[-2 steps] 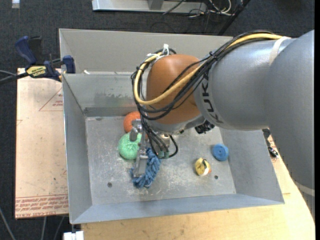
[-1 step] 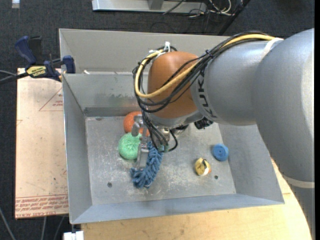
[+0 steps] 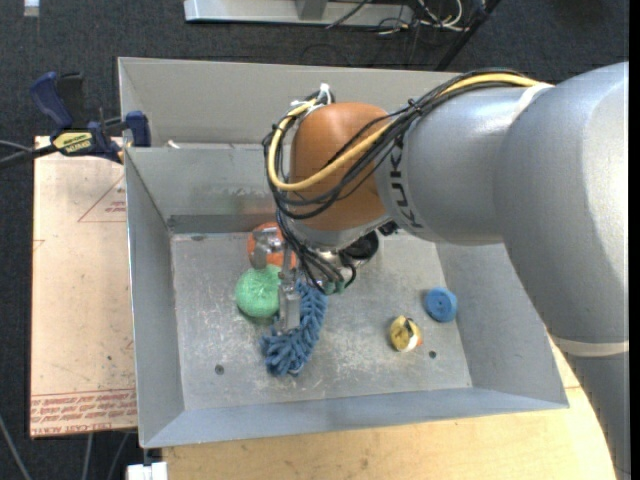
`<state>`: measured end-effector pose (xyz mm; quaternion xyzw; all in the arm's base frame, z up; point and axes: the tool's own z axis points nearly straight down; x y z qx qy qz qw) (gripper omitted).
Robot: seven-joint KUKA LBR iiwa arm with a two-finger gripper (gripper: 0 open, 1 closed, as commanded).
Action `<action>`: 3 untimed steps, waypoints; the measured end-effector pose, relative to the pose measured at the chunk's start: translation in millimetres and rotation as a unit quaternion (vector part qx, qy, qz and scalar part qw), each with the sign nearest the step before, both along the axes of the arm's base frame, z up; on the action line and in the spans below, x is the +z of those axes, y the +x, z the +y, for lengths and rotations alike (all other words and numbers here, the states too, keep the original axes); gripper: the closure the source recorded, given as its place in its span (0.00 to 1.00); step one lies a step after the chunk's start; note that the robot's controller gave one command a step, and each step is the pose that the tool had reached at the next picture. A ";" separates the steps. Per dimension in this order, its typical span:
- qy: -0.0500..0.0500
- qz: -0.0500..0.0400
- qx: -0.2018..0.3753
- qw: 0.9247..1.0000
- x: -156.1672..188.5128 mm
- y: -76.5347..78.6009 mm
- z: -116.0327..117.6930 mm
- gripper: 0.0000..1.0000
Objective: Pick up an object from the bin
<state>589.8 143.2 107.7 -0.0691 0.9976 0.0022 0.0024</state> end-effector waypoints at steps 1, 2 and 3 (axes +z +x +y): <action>0.000 -0.002 -0.126 0.992 -33.9 19.3 11.8 1.00; 0.000 -0.002 -0.126 0.992 -33.9 19.3 11.7 1.00; 0.001 -0.003 -0.127 0.992 57.0 15.0 19.3 1.00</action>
Offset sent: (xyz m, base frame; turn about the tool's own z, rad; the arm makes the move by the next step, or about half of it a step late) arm 0.0000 0.0000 0.0000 0.0000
